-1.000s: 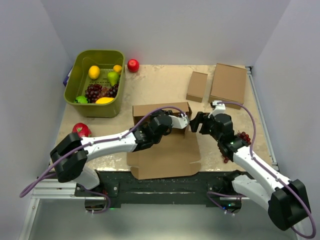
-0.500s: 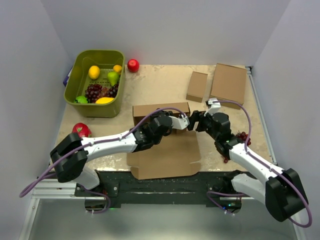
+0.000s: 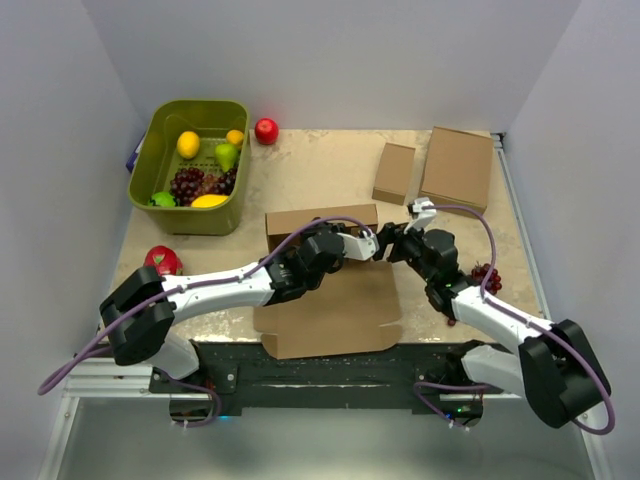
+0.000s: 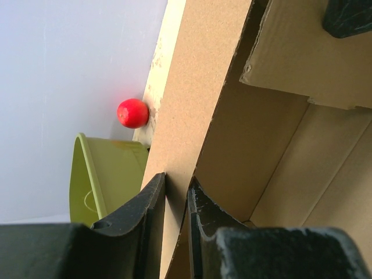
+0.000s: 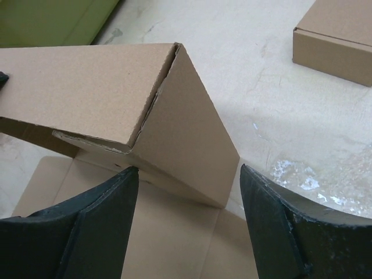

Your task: Fold the paper box

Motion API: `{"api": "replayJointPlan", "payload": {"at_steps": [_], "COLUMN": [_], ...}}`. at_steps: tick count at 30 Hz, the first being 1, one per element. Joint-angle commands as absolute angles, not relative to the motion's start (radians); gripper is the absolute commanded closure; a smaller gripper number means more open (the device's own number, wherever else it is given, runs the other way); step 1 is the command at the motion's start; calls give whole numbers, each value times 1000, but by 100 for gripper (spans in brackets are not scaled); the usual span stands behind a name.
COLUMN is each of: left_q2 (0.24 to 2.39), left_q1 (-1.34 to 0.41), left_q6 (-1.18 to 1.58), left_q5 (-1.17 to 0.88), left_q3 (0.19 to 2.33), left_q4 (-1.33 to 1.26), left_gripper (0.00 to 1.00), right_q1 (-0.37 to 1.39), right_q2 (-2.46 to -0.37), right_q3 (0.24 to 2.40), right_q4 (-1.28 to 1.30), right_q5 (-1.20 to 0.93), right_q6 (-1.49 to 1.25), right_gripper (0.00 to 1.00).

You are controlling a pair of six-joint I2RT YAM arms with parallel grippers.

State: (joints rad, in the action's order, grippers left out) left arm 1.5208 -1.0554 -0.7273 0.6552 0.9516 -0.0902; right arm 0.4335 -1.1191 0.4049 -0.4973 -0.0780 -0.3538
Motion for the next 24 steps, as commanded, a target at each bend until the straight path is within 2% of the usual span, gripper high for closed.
{"api": "replayJointPlan", "payload": {"at_steps": [1,10,24], "left_q2": [1531,1529,1525], "left_q1": [-1086,-1086,-1086], "left_q6": [-673,-673,-670], "left_q5": [541,537,531], "left_q3": [908,908,910], "left_q4": [21,23,21], "left_gripper": [100,100,100], "right_q1": [434,433,434], "right_q2": [-1147,-1224,-1308], "right_q3": [391,400,428], "right_q4": [-659,-765,-874], "right_q5": [-35,-43,-113], "right_q6": [-337,-324,-295], "right_gripper": [29,39,43]}}
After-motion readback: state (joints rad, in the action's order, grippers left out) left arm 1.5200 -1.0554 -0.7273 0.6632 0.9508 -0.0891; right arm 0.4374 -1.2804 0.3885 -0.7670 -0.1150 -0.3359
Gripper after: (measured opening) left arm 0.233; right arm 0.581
